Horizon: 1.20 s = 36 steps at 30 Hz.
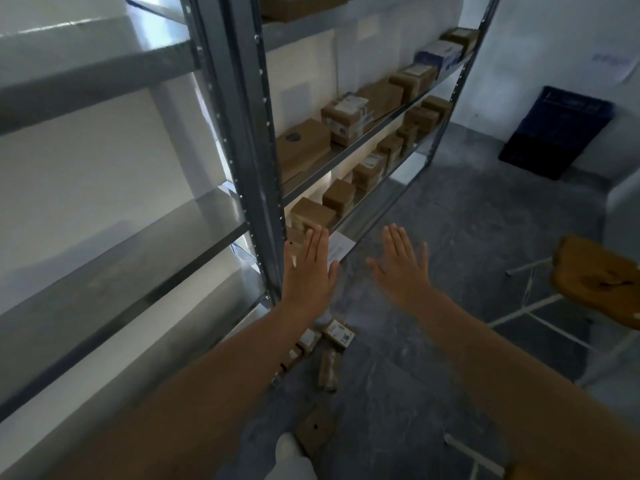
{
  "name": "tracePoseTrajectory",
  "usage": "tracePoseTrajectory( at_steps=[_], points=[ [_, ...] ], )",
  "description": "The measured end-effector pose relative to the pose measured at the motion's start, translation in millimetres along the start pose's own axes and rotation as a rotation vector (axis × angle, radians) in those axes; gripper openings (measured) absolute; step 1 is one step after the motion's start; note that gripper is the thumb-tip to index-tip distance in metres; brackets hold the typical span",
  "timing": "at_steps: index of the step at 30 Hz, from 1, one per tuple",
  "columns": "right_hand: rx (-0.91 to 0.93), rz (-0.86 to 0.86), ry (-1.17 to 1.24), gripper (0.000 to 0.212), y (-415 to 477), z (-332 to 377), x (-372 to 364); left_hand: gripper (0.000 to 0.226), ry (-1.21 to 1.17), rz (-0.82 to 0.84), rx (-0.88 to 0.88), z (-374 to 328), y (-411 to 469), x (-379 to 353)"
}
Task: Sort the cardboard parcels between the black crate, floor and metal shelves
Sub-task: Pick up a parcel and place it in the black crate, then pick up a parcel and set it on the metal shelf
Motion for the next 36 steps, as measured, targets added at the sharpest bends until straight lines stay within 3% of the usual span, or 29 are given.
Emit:
tracePoseTrajectory(
  at_steps=[14, 23, 28, 33, 36],
  points=[
    [0.040, 0.323, 0.135, 0.068, 95.8, 43.5, -182.6, 0.060, -0.048, 0.222, 0.316, 139.9, 25.9, -138.1],
    [-0.100, 0.601, 0.253, 0.065, 109.7, 9.1, -404.3, 0.052, -0.224, 0.346, 0.564, 212.4, -7.9, -311.5],
    [-0.112, 0.732, 0.203, 0.062, 88.6, -4.3, -532.5, 0.046, -0.304, 0.484, 0.741, 255.3, -57.5, -438.6],
    [-0.088, 0.885, 0.224, 0.060, 75.3, -7.7, -630.9, 0.047, -0.463, 0.499, 0.892, 274.4, -72.7, -526.6],
    [-0.157, 0.911, 0.368, 0.063, 83.9, -0.2, -680.4, 0.048, -0.514, 0.524, 0.974, 300.0, -74.7, -580.5]
  ],
)
Point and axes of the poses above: each hand's wrist, its own y-axis towards the middle knuckle, its own x-axis out of the back of the hand, z = x × y, the point moved 10 cm from there along y, towards the middle knuckle, and after that the axes turned 13 degrees about -y, right-handed, at the moved point
